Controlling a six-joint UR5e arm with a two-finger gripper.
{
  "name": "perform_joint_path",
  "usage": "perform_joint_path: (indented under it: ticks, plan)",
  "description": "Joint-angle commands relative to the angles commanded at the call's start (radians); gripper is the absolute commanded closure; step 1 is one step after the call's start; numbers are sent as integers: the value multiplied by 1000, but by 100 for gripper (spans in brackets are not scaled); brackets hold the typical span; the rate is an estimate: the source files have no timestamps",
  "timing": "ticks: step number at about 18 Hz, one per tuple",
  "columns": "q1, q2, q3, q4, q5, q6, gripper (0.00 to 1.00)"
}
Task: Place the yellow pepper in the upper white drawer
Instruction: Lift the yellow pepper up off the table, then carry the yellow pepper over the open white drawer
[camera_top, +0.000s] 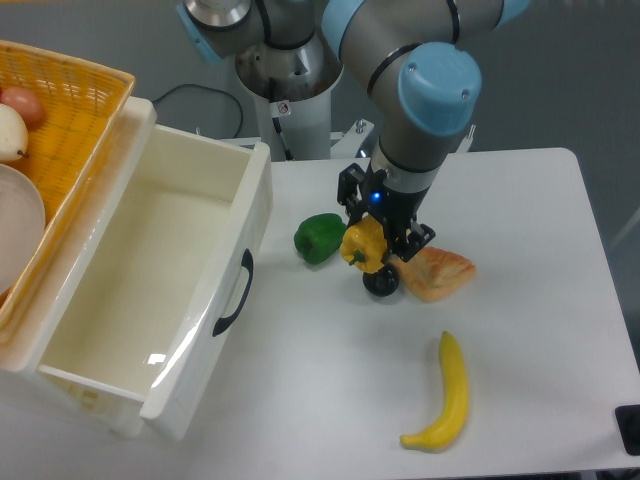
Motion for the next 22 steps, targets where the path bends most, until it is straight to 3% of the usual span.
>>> perform_joint_path:
  ticks: [7,19,22]
  plan:
    - [61,21,3,-84,-121,-70,86]
    - [49,110,3,-86,-344,-340,86]
    - [12,126,5,-84,-356,-399,86]
